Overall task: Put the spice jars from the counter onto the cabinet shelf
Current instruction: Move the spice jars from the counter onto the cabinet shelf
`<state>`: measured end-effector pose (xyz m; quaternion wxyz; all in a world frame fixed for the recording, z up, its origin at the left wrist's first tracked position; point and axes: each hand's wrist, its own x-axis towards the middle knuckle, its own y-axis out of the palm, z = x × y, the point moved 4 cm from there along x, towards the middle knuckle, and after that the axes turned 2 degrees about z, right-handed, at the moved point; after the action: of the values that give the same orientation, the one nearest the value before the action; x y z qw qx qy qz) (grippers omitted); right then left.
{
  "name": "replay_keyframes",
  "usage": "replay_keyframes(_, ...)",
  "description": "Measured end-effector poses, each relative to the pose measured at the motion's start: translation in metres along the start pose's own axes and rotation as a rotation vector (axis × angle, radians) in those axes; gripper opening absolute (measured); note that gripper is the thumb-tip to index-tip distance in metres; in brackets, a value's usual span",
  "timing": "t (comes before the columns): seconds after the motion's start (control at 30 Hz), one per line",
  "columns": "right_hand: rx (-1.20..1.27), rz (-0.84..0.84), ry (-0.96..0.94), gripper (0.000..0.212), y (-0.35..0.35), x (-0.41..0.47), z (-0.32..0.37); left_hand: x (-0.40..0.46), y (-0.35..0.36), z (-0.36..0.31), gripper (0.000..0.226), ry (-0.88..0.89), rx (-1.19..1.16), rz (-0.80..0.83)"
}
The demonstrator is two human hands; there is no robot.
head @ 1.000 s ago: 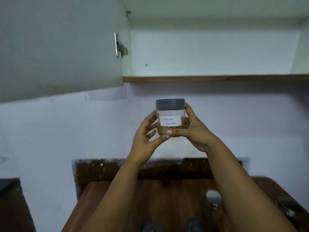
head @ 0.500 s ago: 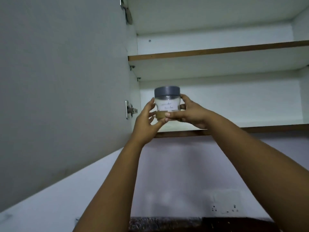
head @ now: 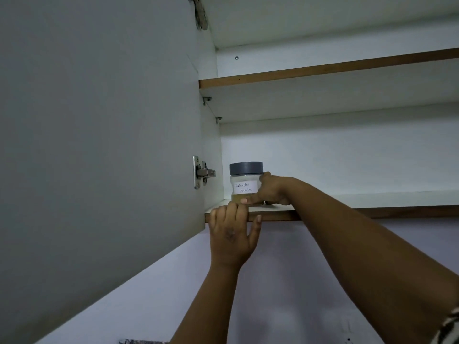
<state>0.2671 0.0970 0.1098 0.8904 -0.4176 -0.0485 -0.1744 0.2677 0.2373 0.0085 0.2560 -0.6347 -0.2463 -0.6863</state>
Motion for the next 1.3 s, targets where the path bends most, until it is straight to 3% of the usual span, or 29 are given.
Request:
replay_keyframes(0.2,-0.045,0.07,-0.059,0.085,0.014,0.019,0.014,0.001,-0.001,-0.003,0.043,0.014,0.003,-0.013)
replay_keyframes(0.47,-0.152,0.022,-0.135,0.1,0.02,0.018,0.008,0.002,-0.004,-0.003,0.036,-0.017,0.014,0.035)
replay_keyframes(0.73,-0.294,-0.015,-0.13,0.09,0.023,0.01,0.011,0.003,-0.013,-0.004,0.028,-0.081,-0.07,0.096)
replay_keyframes(1.3,-0.31,0.014,-0.15,0.087,0.023,0.007,0.012,0.001,-0.011,-0.005,0.029,-0.149,-0.099,0.104)
